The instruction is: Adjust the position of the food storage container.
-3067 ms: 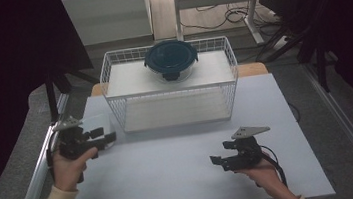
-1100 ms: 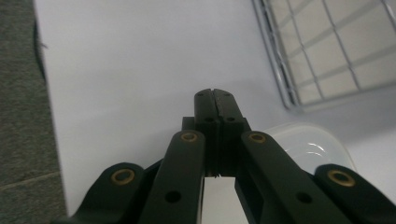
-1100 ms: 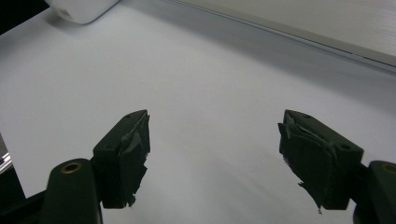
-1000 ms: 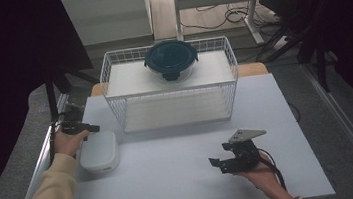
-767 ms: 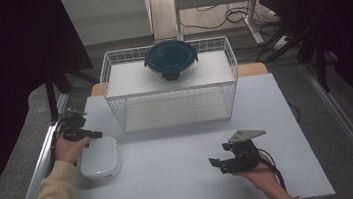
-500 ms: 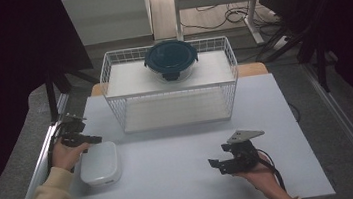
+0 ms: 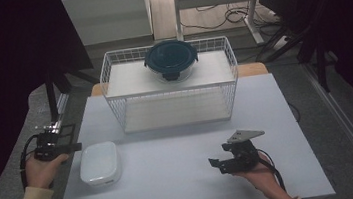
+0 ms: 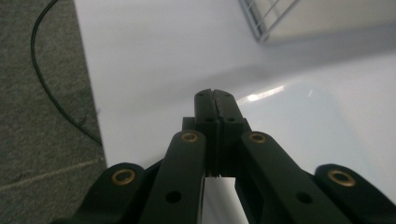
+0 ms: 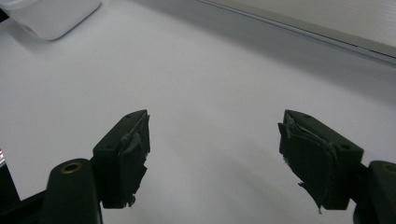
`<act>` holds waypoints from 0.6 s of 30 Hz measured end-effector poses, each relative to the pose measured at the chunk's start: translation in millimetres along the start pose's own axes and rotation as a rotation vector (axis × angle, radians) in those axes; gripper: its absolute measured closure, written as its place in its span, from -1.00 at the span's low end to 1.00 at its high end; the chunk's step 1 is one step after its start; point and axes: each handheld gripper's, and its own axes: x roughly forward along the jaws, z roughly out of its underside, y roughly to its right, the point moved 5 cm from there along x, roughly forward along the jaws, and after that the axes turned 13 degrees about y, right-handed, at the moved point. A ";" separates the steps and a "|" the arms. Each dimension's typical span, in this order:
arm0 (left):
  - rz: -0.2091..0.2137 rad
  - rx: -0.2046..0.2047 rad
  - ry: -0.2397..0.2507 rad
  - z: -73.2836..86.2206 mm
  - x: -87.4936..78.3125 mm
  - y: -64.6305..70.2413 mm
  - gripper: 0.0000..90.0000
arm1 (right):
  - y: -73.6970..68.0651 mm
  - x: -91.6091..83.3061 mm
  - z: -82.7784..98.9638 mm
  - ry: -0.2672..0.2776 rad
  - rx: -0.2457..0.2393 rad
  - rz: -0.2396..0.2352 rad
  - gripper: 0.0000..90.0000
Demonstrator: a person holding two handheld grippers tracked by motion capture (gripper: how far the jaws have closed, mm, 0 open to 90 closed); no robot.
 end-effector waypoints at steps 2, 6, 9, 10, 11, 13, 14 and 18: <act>-0.005 -0.006 -0.003 7.7 -1.8 -3.4 1.00 | -0.2 0.1 -0.1 0.000 0.000 0.001 -0.46; -0.016 -0.016 -0.031 20.9 1.3 -9.5 1.00 | 0.4 1.4 0.1 0.000 0.006 0.007 -0.46; 0.001 -0.016 -0.055 29.9 3.4 -8.3 1.00 | 2.1 1.2 0.0 0.003 0.010 0.018 -0.46; 0.007 -0.015 -0.061 31.9 3.8 -7.4 1.00 | 2.4 1.2 0.2 0.004 0.008 0.018 -0.46; 0.012 -0.013 -0.067 33.8 4.2 -6.6 1.00 | 2.4 1.4 0.4 0.003 0.009 0.019 -0.46; 0.022 -0.009 -0.080 38.5 5.0 -4.3 1.00 | 2.8 2.8 1.2 0.001 0.004 0.023 -0.46; 0.028 -0.008 -0.083 40.6 5.2 -3.0 1.00 | 3.0 3.4 1.4 0.001 0.004 0.027 -0.47; 0.048 -0.007 -0.097 47.8 7.5 2.3 1.00 | 5.0 4.6 1.0 0.011 0.011 0.037 -0.47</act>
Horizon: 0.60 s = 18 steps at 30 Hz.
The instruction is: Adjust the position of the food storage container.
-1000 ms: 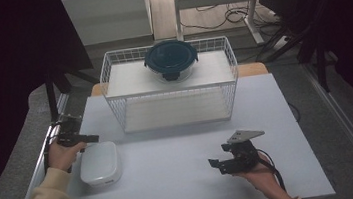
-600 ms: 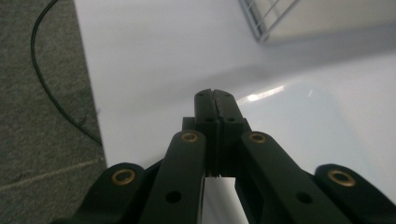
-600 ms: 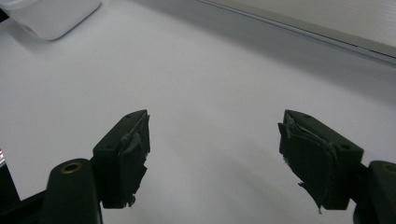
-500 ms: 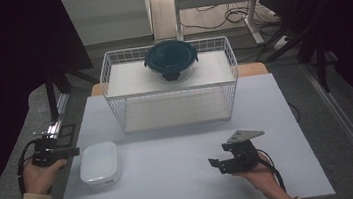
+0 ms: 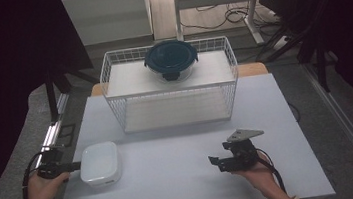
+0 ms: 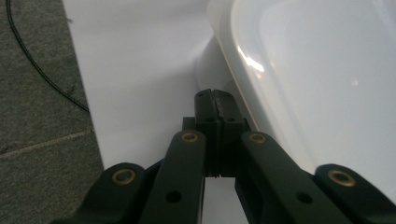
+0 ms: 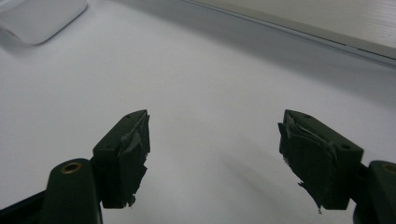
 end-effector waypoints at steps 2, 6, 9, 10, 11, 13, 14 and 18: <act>0.015 -0.005 0.001 1.3 1.5 2.6 1.00 | 0.8 -1.5 -1.3 0.010 0.006 0.002 -0.46; 0.065 0.004 0.002 0.9 8.5 16.0 1.00 | 2.3 -4.2 -3.9 0.029 0.022 -0.002 -0.46; 0.088 0.018 -0.003 -2.7 17.4 27.1 1.00 | 4.0 -4.9 -4.3 0.033 0.027 0.000 -0.47; 0.100 0.020 -0.006 -4.5 21.8 31.8 1.00 | 4.0 -5.0 -4.3 0.033 0.031 0.001 -0.47; 0.109 0.022 -0.010 -5.4 24.6 35.0 1.00 | 4.6 -4.9 -4.2 0.034 0.030 0.001 -0.47; 0.137 0.038 -0.026 -7.7 33.5 44.3 1.00 | 5.0 -5.1 -4.2 0.035 0.028 0.001 -0.47; 0.141 0.040 -0.028 -8.6 36.5 47.3 1.00 | 5.1 -5.3 -4.2 0.035 0.027 0.000 -0.47; 0.174 0.049 -0.039 -13.2 49.7 61.5 1.00 | 5.7 -5.6 -3.8 0.030 0.026 0.000 -0.47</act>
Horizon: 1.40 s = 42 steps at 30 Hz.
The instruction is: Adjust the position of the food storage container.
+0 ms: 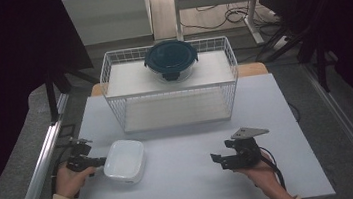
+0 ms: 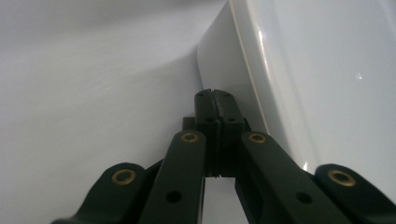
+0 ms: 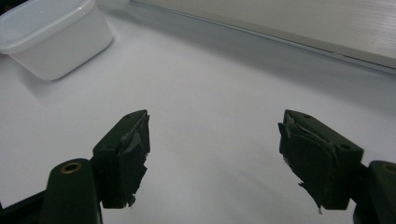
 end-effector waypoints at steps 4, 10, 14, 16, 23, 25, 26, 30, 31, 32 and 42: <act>0.018 0.011 -0.009 -3.4 9.6 7.7 1.00 | -0.4 -0.2 0.6 -0.002 -0.006 -0.003 -0.47; 0.041 0.018 -0.017 -6.4 17.5 16.3 1.00 | -0.4 0.4 1.3 -0.008 -0.008 -0.002 -0.47; 0.067 0.025 -0.027 -4.2 22.0 26.3 1.00 | -1.4 0.3 1.5 -0.010 -0.007 -0.002 -0.47; 0.083 0.029 -0.033 -2.0 23.8 31.5 1.00 | -1.1 0.3 1.6 -0.011 -0.007 -0.001 -0.47; 0.145 0.038 -0.056 4.3 27.2 49.0 1.00 | -2.0 0.2 1.6 -0.014 -0.009 -0.003 -0.47; 0.154 0.044 -0.057 4.5 28.5 54.1 1.00 | -2.5 0.2 1.6 -0.014 -0.007 -0.006 -0.47; 0.161 0.052 -0.062 4.6 29.0 57.3 1.00 | -2.9 0.2 1.6 -0.016 -0.005 -0.006 -0.47; 0.199 0.068 -0.080 5.7 32.4 69.4 1.00 | -2.8 0.1 1.6 -0.017 -0.005 -0.006 -0.47; 0.205 0.078 -0.084 6.1 33.5 72.3 1.00 | -2.5 0.2 1.6 -0.015 -0.008 -0.006 -0.47; 0.212 0.088 -0.091 6.5 35.1 76.3 1.00 | -2.4 0.2 1.6 -0.015 -0.008 -0.006 -0.47; 0.266 0.142 -0.119 3.6 53.0 109.5 1.00 | -1.3 -0.3 1.3 -0.014 -0.005 -0.004 -0.47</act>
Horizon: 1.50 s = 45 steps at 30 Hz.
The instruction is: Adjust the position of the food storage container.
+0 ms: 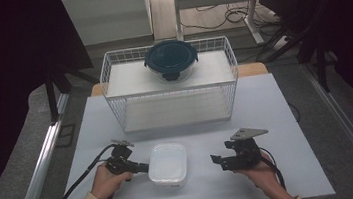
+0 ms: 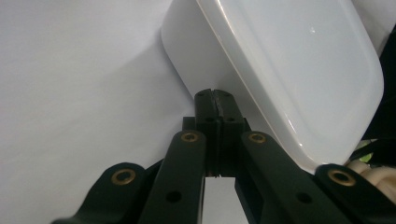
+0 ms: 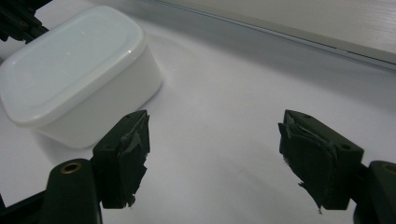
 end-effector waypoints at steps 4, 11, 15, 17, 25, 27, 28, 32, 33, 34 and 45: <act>0.030 0.017 -0.022 -3.2 11.6 10.7 1.00 | 1.7 -0.7 -0.4 0.000 0.004 0.002 -0.47; 0.067 0.023 -0.027 -5.6 23.3 23.2 1.00 | 4.5 -3.6 -1.7 0.012 0.006 0.006 -0.47; 0.050 0.046 0.008 -8.0 22.4 26.5 1.00 | 4.5 -5.6 -3.2 0.022 0.005 0.006 -0.47; 0.037 0.054 0.020 -9.4 19.6 25.7 1.00 | 4.7 -6.6 -4.3 0.029 0.004 0.008 -0.47; -0.102 0.125 0.240 -17.1 -16.7 39.9 0.63 | 4.6 -7.7 -6.0 0.047 0.003 0.012 -0.47; -0.138 0.132 0.278 -18.7 -25.1 44.2 0.35 | 3.7 -8.1 -6.3 0.049 0.002 0.007 -0.47; -0.146 0.115 0.300 -18.9 -28.2 46.1 0.24 | 3.4 -8.3 -6.5 0.053 0.000 0.006 -0.47; -0.156 0.081 0.327 -16.6 -27.4 50.7 -0.20 | 2.7 -9.0 -7.5 0.062 -0.002 0.000 -0.47; -0.155 0.078 0.328 -15.8 -25.9 51.2 -0.26 | 2.4 -9.0 -7.3 0.061 -0.003 -0.001 -0.47; -0.157 0.077 0.325 -14.8 -24.2 51.6 -0.30 | 2.5 -8.9 -7.3 0.061 -0.007 -0.001 -0.47; -0.179 0.046 0.319 -9.5 -19.1 44.0 -0.38 | 2.4 -9.8 -7.8 0.062 -0.010 -0.006 -0.47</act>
